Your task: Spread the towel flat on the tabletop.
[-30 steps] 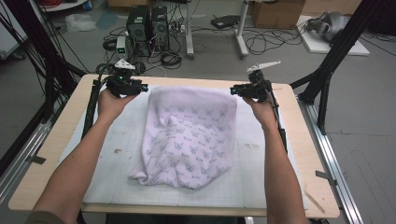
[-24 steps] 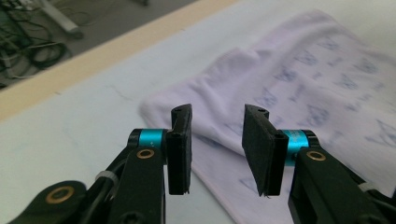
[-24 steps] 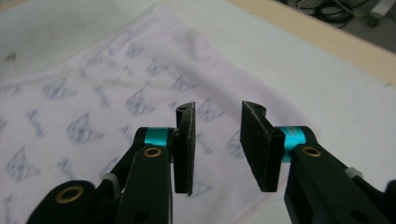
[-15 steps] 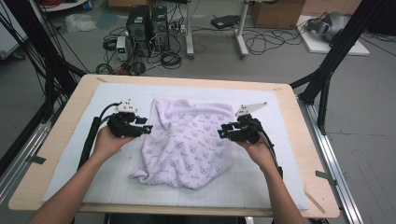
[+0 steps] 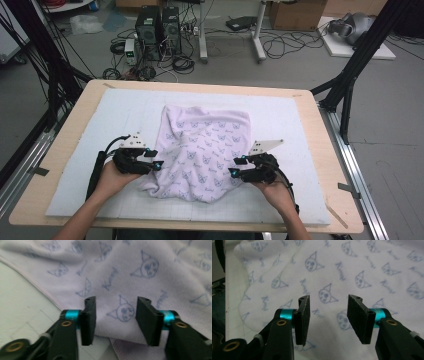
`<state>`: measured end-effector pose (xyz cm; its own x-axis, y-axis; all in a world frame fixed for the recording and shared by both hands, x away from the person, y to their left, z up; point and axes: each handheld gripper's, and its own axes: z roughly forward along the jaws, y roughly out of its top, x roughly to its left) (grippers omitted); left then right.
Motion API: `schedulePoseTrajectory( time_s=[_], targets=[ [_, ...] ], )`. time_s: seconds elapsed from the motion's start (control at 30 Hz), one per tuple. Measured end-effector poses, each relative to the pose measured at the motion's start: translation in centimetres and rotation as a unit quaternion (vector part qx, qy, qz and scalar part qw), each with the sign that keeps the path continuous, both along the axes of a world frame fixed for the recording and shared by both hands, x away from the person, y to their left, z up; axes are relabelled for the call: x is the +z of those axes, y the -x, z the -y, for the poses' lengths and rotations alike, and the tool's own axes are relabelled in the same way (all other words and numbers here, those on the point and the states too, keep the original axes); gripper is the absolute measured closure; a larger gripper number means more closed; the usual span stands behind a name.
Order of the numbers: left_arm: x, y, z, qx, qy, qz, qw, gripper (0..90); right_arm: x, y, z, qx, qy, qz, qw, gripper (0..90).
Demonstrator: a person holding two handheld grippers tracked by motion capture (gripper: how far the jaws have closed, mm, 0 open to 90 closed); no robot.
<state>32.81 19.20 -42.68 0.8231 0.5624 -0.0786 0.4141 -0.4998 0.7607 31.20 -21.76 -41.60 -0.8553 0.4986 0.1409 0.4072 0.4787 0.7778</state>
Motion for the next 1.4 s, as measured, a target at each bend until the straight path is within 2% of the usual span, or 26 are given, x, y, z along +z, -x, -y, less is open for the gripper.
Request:
schedulePoseTrajectory(
  time_s=[0.07,0.13,0.17,0.23,0.27,0.3,0.33,0.4,0.47,0.53,0.6,0.7,0.77,0.87,0.9,0.97,1.0,1.03,1.1,1.17,1.2,1.23,1.3,1.4],
  targets=[
    [-0.6,-0.1,0.5,-0.008,-0.014,-0.011,0.9998,60.7,-0.9,0.2,-0.7,0.005,0.017,-0.006,0.9998,53.1],
    [-1.1,0.0,1.1,-0.013,-0.027,-0.009,0.9995,67.0,-1.7,0.1,-1.2,0.009,0.033,-0.008,0.9994,55.6],
    [-1.1,0.0,1.2,-0.016,-0.030,-0.002,0.9994,69.9,-2.1,0.1,-1.5,0.011,0.039,-0.011,0.9991,59.5],
    [-1.0,0.0,1.2,-0.016,-0.032,-0.002,0.9993,82.8,-2.7,-0.2,-1.9,0.019,0.048,-0.021,0.9985,67.0],
    [-1.0,-0.1,1.0,-0.016,-0.031,-0.006,0.9994,85.8,-2.8,-0.2,-1.9,0.020,0.045,-0.018,0.9986,75.1],
    [-1.0,-0.2,0.9,-0.016,-0.027,-0.009,0.9995,86.8,-2.7,-0.4,-1.9,0.030,0.042,-0.024,0.9984,82.9],
    [-0.9,-0.2,0.8,-0.014,-0.026,-0.010,0.9995,87.1,-2.6,-0.4,-2.0,0.034,0.041,-0.025,0.9983,86.7],
    [-0.6,-0.3,0.3,-0.002,-0.014,-0.003,0.9999,87.4,-2.3,-0.5,-1.9,0.037,0.041,-0.020,0.9983,87.6],
    [-0.3,-0.5,-0.2,0.014,0.001,0.008,0.9999,87.5,-1.6,-0.6,-1.6,0.035,0.031,-0.005,0.9989,87.9],
    [0.1,-0.9,-0.7,0.024,0.005,0.009,0.9997,87.6,-1.0,-0.8,-1.4,0.031,0.029,0.004,0.9991,88.0],
    [0.4,-1.5,-1.2,0.041,0.024,0.007,0.9988,87.6,-0.4,-1.3,-1.2,0.024,0.032,0.009,0.9992,88.1],
    [0.9,-2.6,-1.5,0.065,0.029,0.007,0.9974,87.7,0.2,-2.5,-0.8,0.009,0.030,0.017,0.9993,88.1],
    [1.0,-3.4,-1.3,0.077,0.020,0.012,0.9967,87.8,0.1,-3.7,-0.5,-0.007,0.028,0.012,0.9995,88.1],
    [0.6,-4.8,-0.8,0.091,0.004,0.006,0.9959,87.8,-0.7,-5.5,-0.2,-0.034,0.022,-0.004,0.9992,88.1],
    [0.3,-5.1,-0.7,0.095,0.004,0.005,0.9955,87.8,-1.1,-6.0,-0.2,-0.039,0.017,-0.009,0.9990,88.1],
    [-0.4,-5.5,-0.5,0.094,0.013,-0.010,0.9954,87.5,-2.1,-6.6,-0.4,-0.040,0.020,-0.024,0.9987,88.0],
    [-0.6,-5.5,-0.4,0.083,0.005,-0.012,0.9964,86.9,-2.5,-6.8,-0.6,-0.038,0.027,-0.035,0.9983,87.8],
    [-0.6,-5.4,-0.3,0.083,0.000,-0.011,0.9965,84.2,-2.8,-6.8,-0.6,-0.038,0.023,-0.034,0.9984,87.5],
    [-0.1,-5.0,-0.4,0.078,0.009,-0.008,0.9969,78.0,-2.5,-6.5,-0.5,-0.040,0.020,-0.028,0.9986,85.8],
    [0.8,-4.5,-0.8,0.077,0.017,0.008,0.9969,73.7,-1.8,-6.0,-0.2,-0.043,0.013,-0.015,0.9989,78.9],
    [1.4,-4.0,-1.1,0.076,0.027,0.013,0.9966,71.9,-1.5,-5.8,0.0,-0.043,0.005,-0.011,0.9990,77.5],
    [1.7,-3.8,-1.3,0.075,0.030,0.016,0.9966,69.8,-1.0,-5.5,0.3,-0.039,-0.014,-0.011,0.9991,75.9],
    [2.5,-3.0,-1.8,0.067,0.039,0.022,0.9967,68.4,-0.2,-4.8,0.6,-0.037,-0.024,-0.004,0.9990,73.5],
    [3.2,-1.7,-2.0,0.050,0.032,0.029,0.9978,64.4,1.3,-3.0,0.6,-0.023,-0.023,0.022,0.9992,70.3]
  ],
)
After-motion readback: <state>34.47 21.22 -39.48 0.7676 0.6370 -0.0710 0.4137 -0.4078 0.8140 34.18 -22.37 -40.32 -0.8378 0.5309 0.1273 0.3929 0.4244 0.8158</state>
